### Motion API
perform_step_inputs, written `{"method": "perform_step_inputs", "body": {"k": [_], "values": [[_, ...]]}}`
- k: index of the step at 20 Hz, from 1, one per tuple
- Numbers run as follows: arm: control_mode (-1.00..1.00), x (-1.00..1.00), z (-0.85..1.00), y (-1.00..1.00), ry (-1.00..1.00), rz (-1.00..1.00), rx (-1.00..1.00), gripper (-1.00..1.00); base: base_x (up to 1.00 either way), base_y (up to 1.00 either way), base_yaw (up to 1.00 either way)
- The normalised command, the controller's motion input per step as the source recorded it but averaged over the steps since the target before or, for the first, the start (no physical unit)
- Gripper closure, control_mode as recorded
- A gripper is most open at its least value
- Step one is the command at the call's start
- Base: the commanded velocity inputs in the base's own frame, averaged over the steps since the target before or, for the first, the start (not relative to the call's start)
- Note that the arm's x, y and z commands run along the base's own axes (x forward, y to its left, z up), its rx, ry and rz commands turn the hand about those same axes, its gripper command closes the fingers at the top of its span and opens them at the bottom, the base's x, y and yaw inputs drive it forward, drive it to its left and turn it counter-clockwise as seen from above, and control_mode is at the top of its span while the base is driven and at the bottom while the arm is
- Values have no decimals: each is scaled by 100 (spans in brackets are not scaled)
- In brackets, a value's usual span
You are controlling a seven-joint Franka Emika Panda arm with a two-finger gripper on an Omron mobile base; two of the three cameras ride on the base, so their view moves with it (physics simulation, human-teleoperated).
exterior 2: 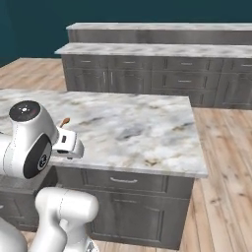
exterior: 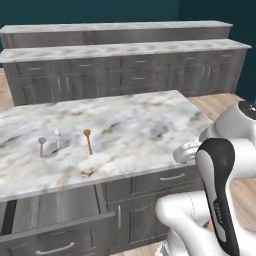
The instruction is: Organize the utensils by type. Pick up the wooden spoons from the counter and place them in the open cabinet. Then pick up the metallic utensils from the counter and place them in the open drawer.
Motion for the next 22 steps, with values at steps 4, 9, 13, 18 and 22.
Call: {"method": "perform_step_inputs", "body": {"k": [4, 9, 13, 18, 22], "values": [[100, 0, 0, 0, 0, 0, 0, -100, 19, 2, 32], [100, 0, 0, 0, 0, 0, 0, -100, 19, 19, 58], [100, 0, 0, 0, 0, 0, 0, -100, 49, 1, 61], [100, 0, 0, 0, 0, 0, 0, -100, 43, -23, 25], [100, 0, 0, 0, 0, 0, 0, -100, 35, -23, 11]]}}
